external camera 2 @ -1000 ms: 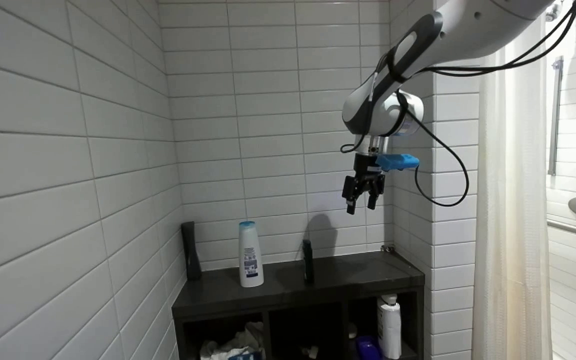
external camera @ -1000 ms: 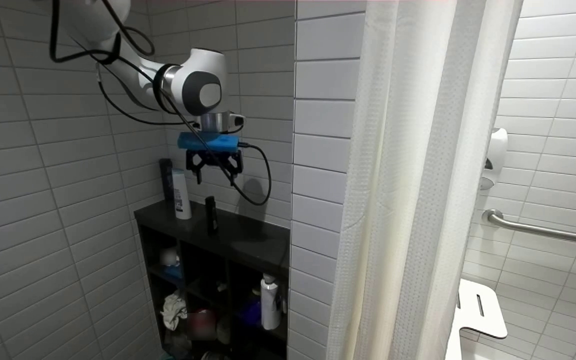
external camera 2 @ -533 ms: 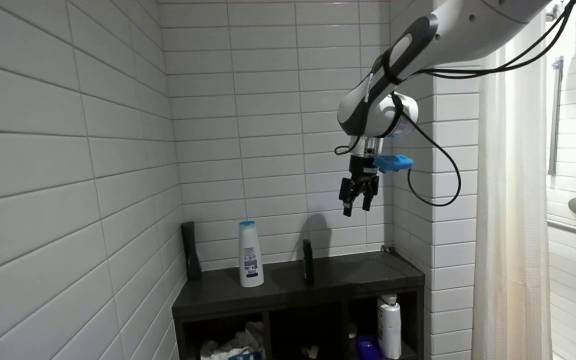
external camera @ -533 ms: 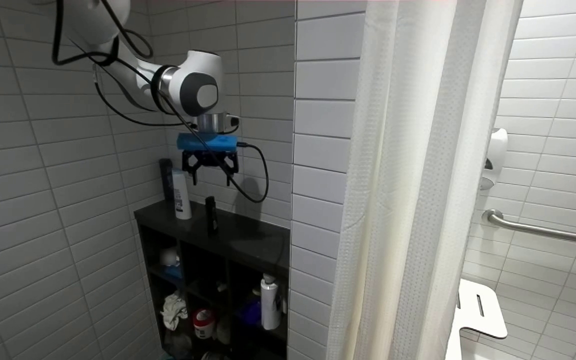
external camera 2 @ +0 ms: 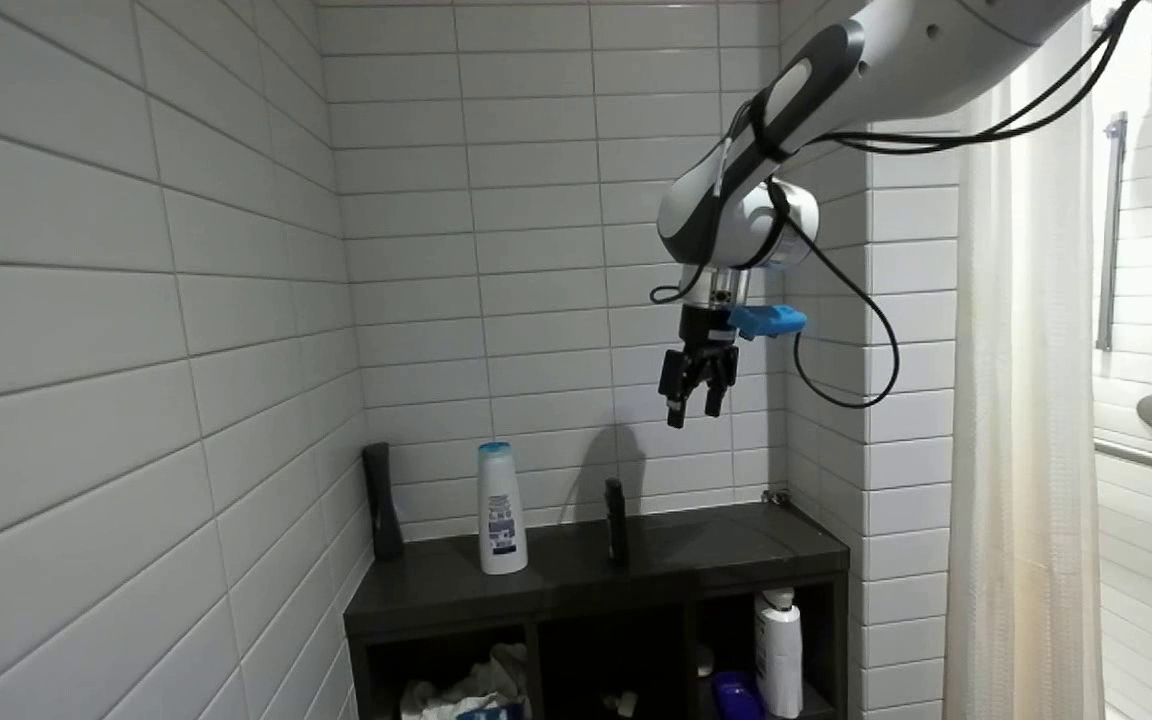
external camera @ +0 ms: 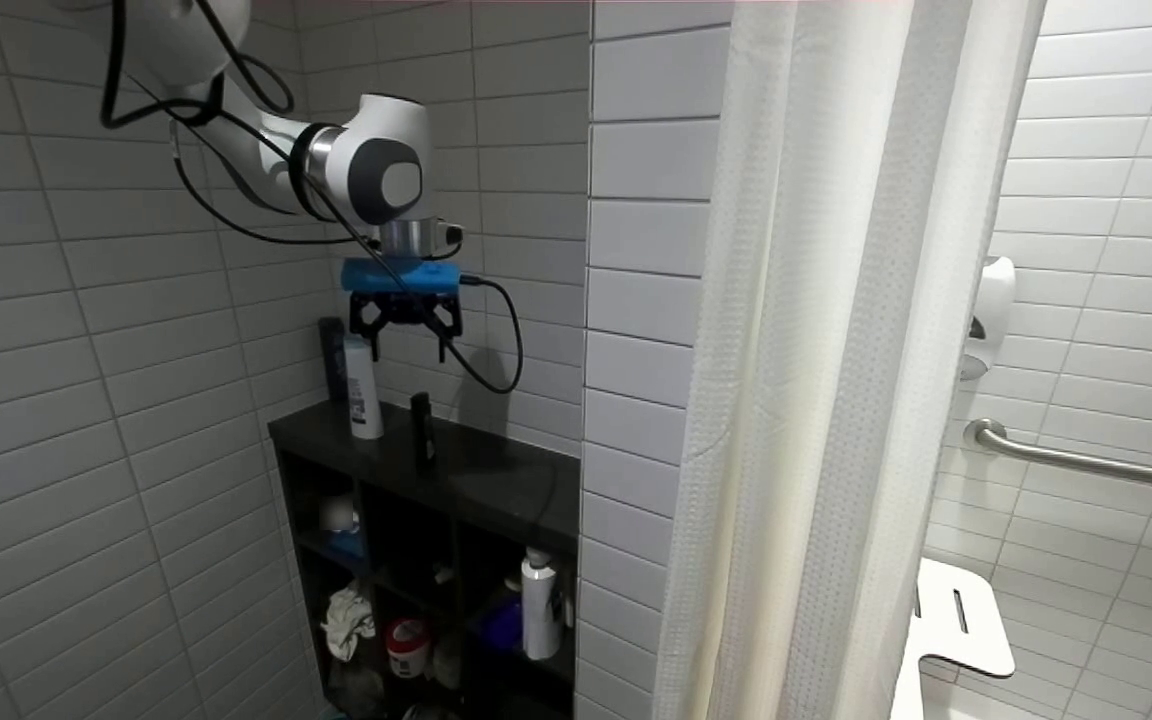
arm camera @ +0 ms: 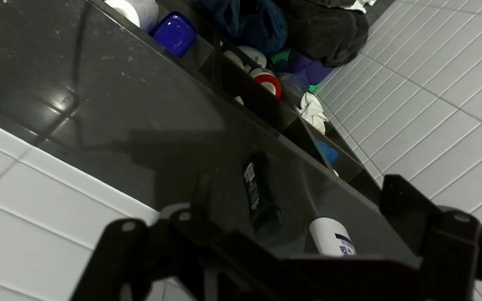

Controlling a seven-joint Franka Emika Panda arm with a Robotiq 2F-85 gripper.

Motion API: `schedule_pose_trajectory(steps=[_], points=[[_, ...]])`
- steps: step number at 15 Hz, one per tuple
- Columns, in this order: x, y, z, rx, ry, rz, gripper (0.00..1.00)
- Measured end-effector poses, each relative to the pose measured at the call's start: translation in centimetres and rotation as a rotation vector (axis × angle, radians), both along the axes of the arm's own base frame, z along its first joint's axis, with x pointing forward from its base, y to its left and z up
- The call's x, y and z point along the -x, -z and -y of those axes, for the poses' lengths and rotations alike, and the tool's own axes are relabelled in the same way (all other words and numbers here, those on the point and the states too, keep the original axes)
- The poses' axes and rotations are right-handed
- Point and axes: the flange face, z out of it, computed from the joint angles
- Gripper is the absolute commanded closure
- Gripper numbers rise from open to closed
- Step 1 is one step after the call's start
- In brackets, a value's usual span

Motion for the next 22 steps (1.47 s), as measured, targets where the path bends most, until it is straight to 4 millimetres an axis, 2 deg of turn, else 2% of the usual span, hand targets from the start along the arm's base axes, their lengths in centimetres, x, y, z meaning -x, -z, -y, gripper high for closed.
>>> schedule_pose_trajectory(steps=[6, 13, 22], points=[[0.0, -0.1, -0.3, 0.007, -0.009, -0.005, 0.0], [0.0, 0.8, -0.2, 0.001, -0.006, -0.019, 0.0], [-3.1, 0.0, -1.2, 0.005, -0.037, -0.003, 0.0]])
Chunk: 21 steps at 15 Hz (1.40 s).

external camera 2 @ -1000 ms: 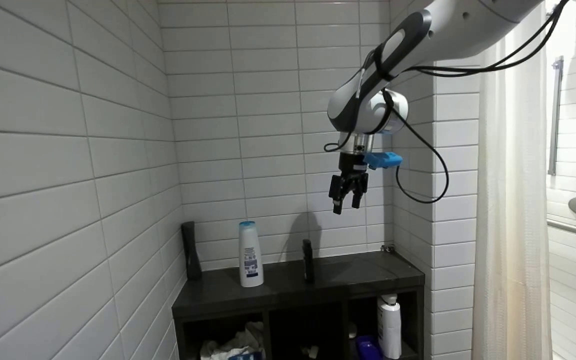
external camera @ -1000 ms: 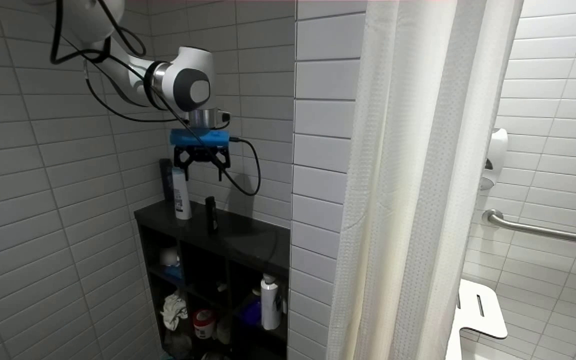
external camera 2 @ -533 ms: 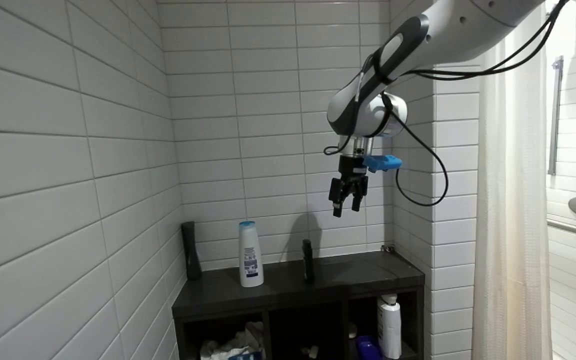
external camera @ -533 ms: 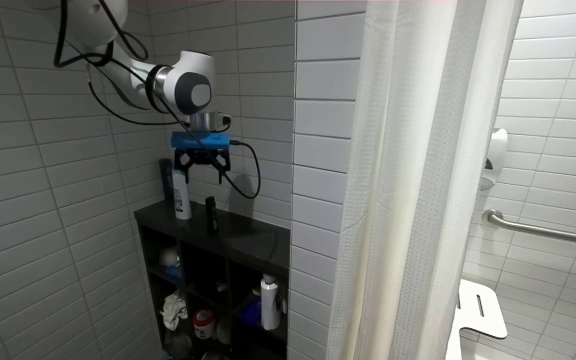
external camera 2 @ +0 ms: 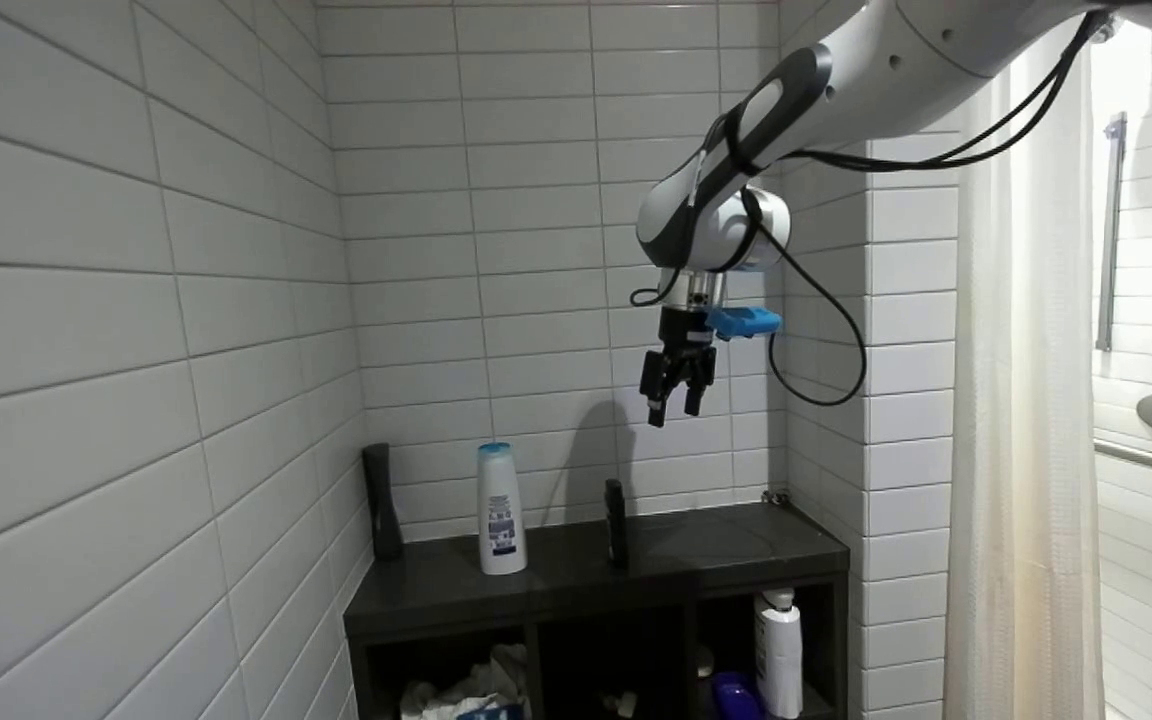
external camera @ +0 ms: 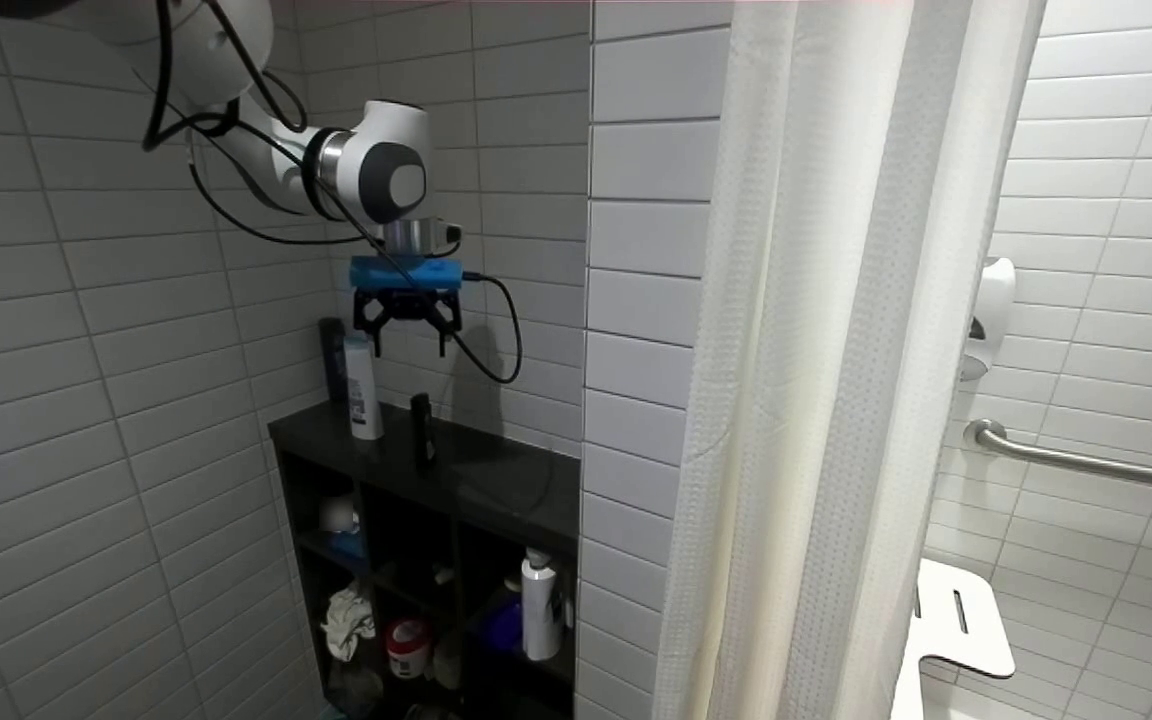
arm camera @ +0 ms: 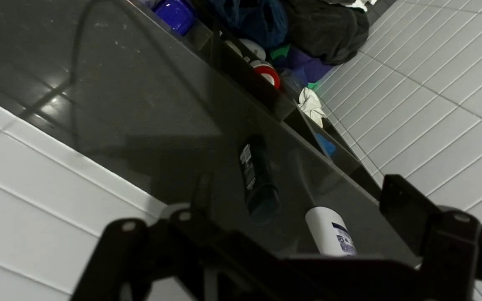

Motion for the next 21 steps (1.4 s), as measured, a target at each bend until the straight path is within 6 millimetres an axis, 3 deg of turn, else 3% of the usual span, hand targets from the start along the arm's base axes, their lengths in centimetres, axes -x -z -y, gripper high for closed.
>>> schedule_pose_trajectory(steps=[9, 21], points=[[-2.5, 0.9, -1.1, -0.012, -0.049, -0.058, 0.0], [-3.5, 1.0, -1.5, -0.027, -0.085, -0.157, 0.0]])
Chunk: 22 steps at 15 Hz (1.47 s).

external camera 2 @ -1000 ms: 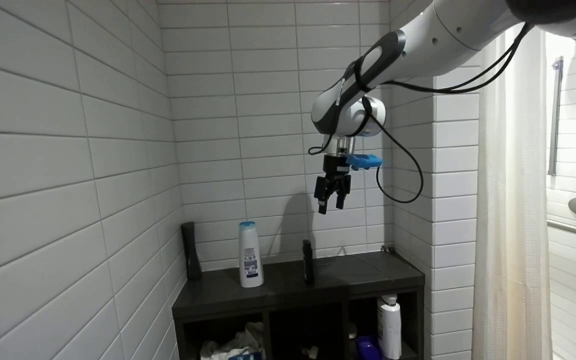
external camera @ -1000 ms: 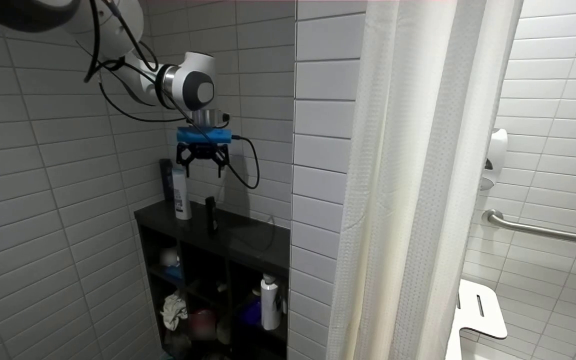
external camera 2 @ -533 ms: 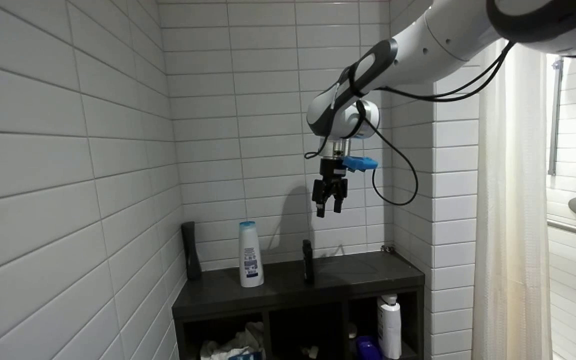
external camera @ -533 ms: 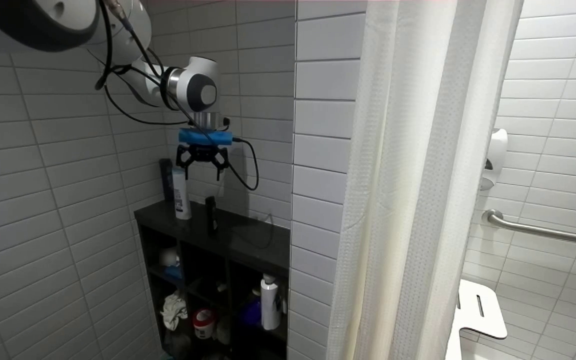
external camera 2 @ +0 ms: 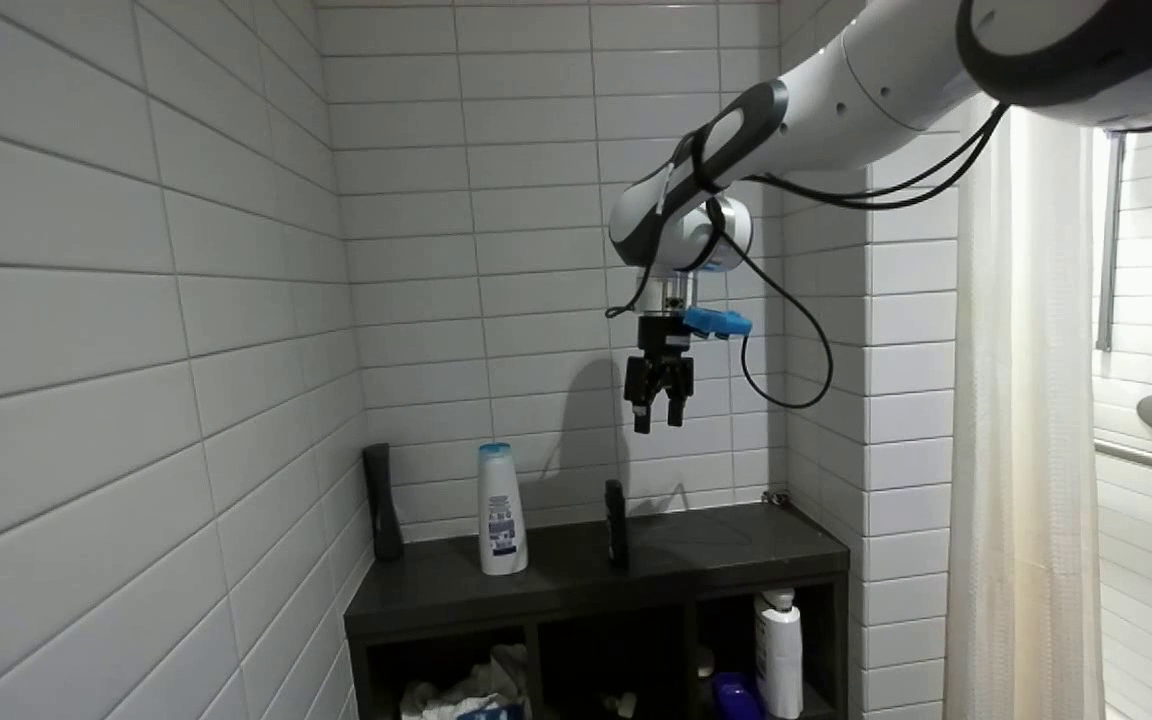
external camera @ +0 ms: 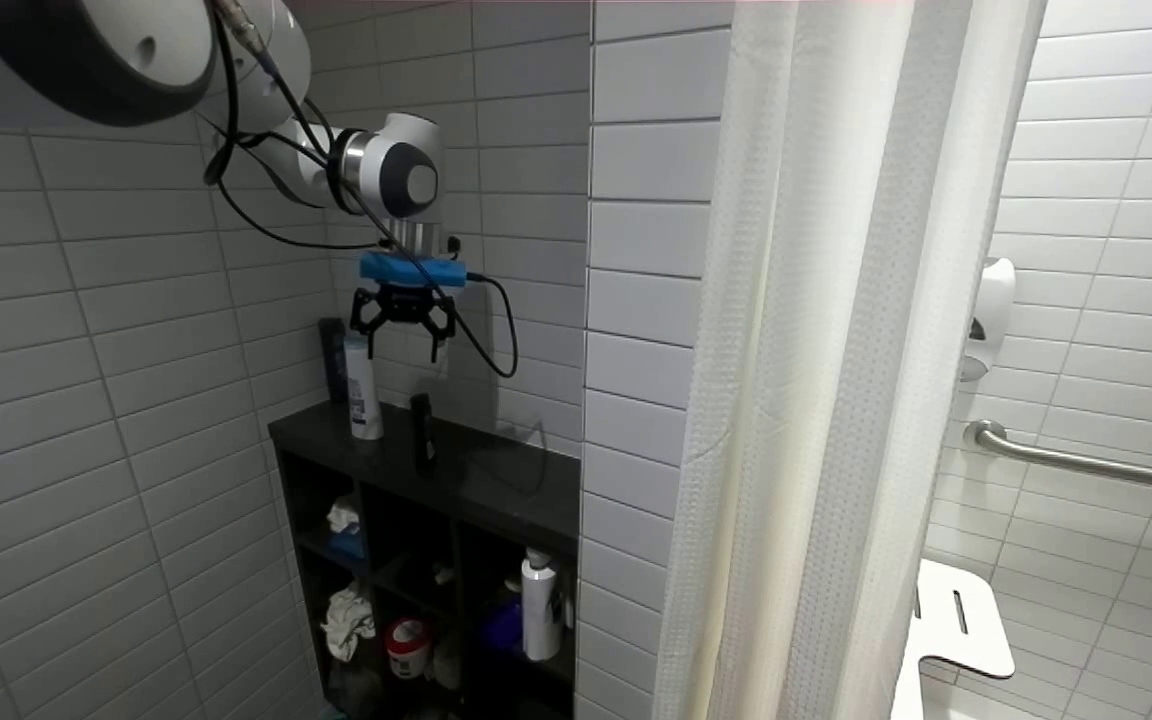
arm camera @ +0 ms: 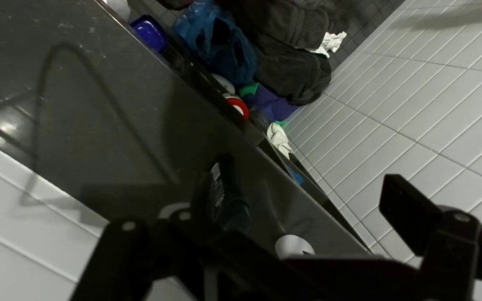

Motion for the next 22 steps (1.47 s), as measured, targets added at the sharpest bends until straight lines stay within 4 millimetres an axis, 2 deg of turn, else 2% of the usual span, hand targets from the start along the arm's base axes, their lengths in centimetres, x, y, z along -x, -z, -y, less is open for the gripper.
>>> schedule_pose_trajectory(steps=[10, 17, 22], points=[[-0.2, 0.1, 0.0, -0.007, 0.002, -0.01, 0.0], [-0.3, 0.7, 1.5, -0.062, 0.206, -0.044, 0.0], [-1.3, 1.5, 2.1, -0.059, 0.311, -0.072, 0.0]])
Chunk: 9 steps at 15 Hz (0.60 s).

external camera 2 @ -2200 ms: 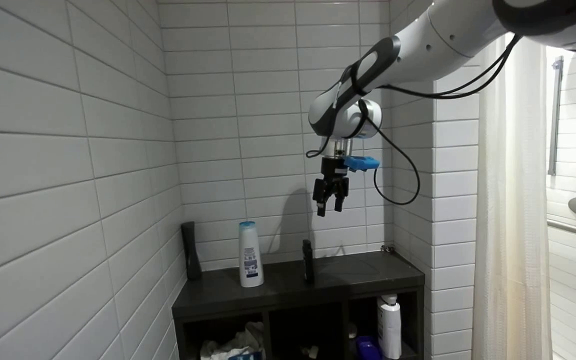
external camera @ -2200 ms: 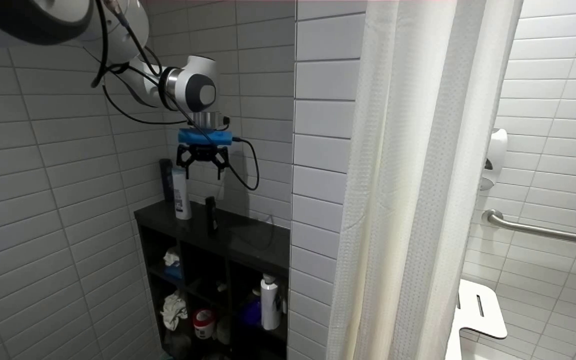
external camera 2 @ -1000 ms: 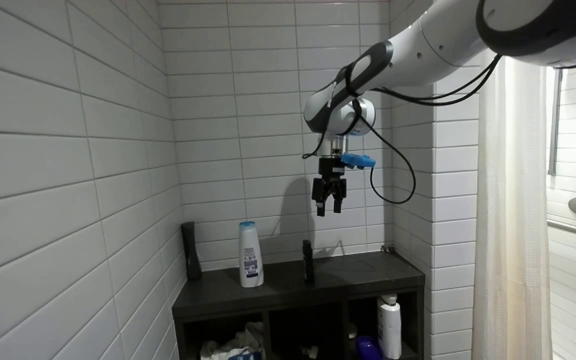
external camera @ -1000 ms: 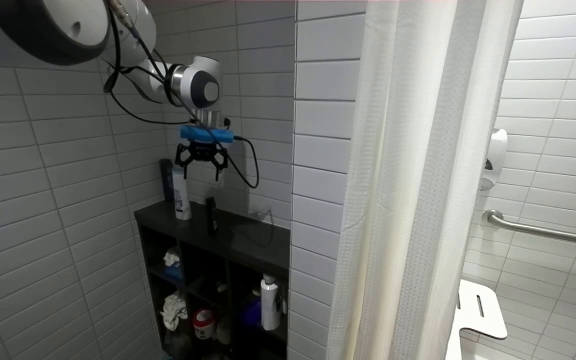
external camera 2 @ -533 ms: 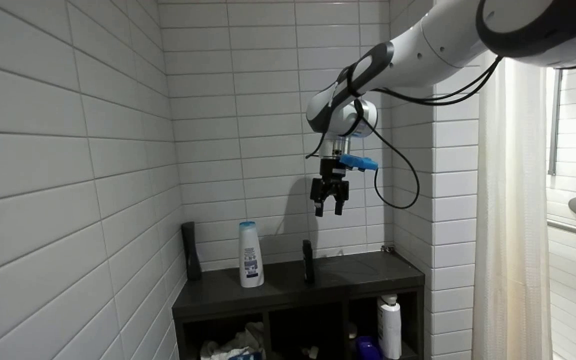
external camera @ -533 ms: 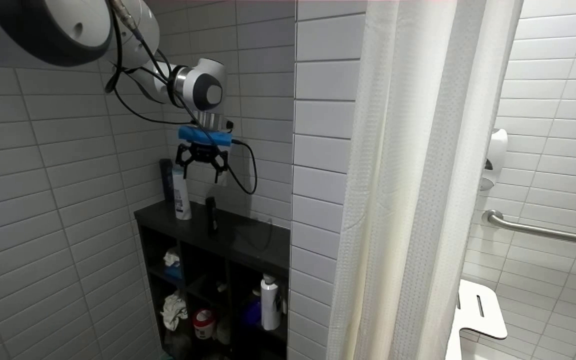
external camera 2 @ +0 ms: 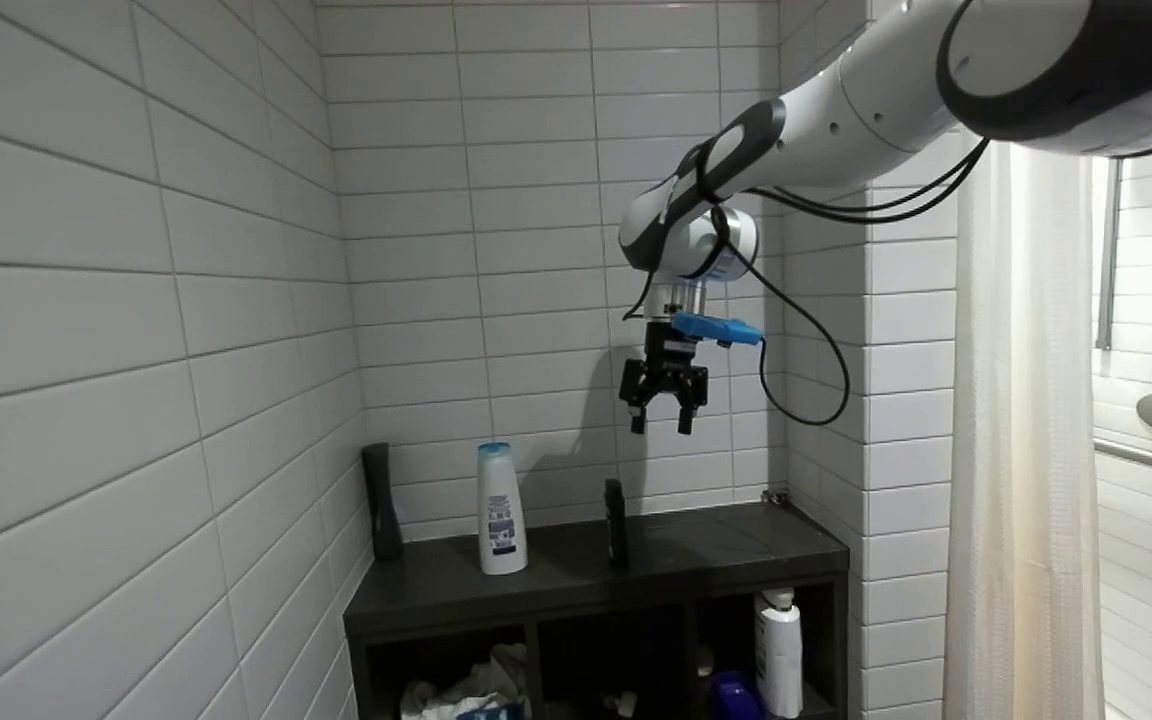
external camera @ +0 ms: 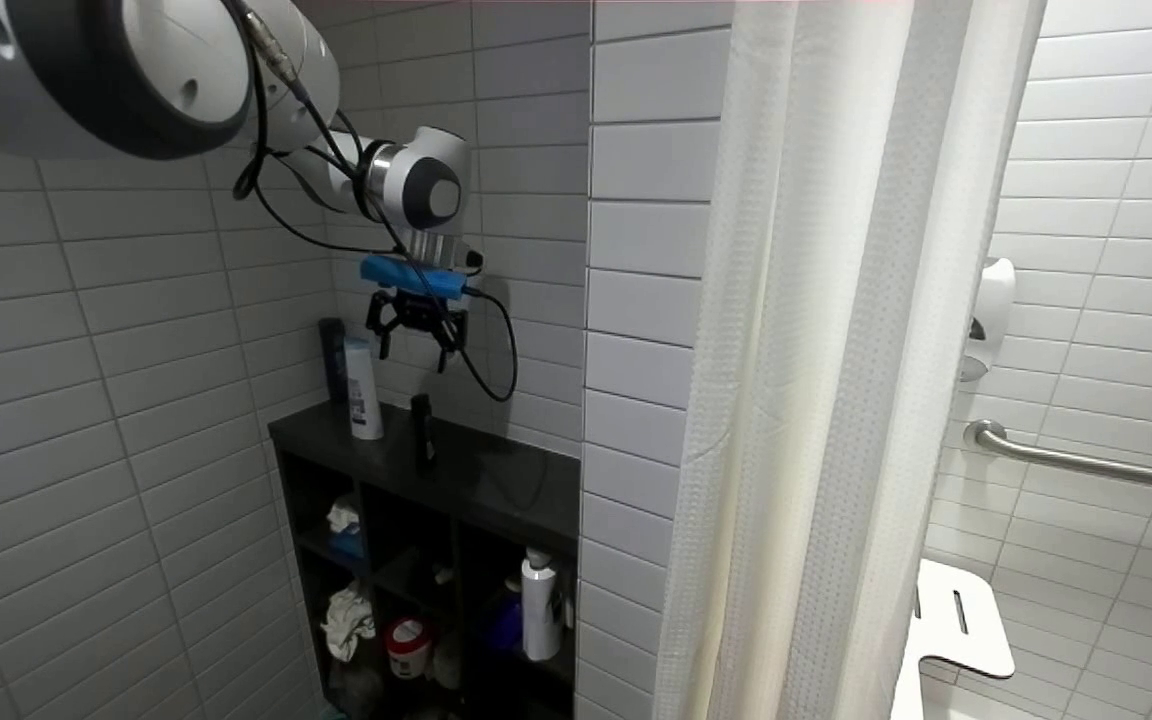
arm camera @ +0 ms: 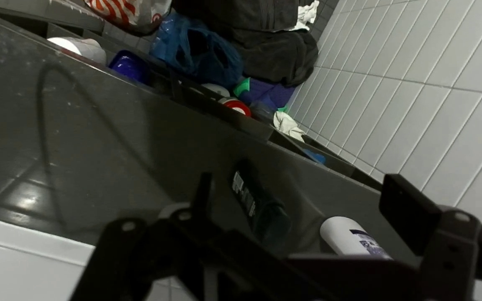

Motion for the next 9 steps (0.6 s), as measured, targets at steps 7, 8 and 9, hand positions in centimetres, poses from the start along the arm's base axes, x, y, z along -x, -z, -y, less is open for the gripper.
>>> schedule_pose_trajectory(steps=[7, 8, 9], points=[[-2.2, 3.1, 1.3, 0.001, 0.022, -0.042, 0.0], [-2.4, 3.6, 1.6, 0.003, 0.024, -0.048, 0.0], [-2.6, 4.1, 2.0, 0.007, 0.022, -0.054, 0.0]])
